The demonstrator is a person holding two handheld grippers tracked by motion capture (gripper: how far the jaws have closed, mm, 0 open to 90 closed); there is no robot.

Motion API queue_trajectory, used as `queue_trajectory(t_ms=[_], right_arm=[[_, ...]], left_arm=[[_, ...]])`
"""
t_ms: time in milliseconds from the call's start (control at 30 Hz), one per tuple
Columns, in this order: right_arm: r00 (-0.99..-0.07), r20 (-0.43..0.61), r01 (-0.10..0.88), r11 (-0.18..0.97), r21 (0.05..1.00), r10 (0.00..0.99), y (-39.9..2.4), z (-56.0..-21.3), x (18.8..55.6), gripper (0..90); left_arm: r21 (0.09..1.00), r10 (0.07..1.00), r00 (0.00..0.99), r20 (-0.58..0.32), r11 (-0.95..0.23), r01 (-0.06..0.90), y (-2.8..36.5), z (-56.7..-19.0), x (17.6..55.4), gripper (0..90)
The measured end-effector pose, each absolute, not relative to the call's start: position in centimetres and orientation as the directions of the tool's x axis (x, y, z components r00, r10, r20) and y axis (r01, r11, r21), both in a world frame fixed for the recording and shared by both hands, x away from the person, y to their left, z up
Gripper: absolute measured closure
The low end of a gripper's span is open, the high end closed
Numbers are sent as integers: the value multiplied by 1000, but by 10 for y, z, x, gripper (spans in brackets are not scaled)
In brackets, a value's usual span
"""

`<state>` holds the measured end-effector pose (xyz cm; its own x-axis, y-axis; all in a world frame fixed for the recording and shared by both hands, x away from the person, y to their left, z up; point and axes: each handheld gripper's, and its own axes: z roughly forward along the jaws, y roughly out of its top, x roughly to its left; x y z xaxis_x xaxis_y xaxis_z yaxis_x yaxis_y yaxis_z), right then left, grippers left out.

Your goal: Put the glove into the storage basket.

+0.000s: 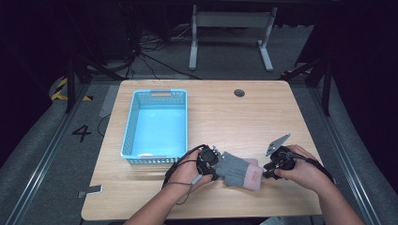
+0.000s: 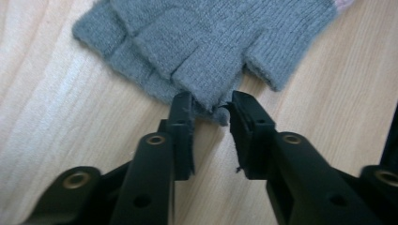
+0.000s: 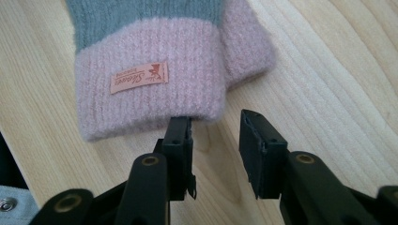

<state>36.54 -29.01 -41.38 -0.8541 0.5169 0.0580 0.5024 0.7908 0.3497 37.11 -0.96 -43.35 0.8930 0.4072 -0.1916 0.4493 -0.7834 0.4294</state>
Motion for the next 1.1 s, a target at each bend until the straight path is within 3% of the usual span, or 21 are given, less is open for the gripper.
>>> queue_trajectory(t_ms=[233,467,1100], right_arm=[[-864,43,481,798,362,501,-286,-412,364,718],[-863,26,475,793,382,504,-285,-406,363,857],[-847,8,473,746,468,532,-289,-385,364,872]], left_arm=[[432,406,897,-175,-787,440,-12,-431,369,874],[434,392,906,-157,-797,420,-13,-431,368,887],[473,376,916,-141,-787,396,-6,-405,351,890]])
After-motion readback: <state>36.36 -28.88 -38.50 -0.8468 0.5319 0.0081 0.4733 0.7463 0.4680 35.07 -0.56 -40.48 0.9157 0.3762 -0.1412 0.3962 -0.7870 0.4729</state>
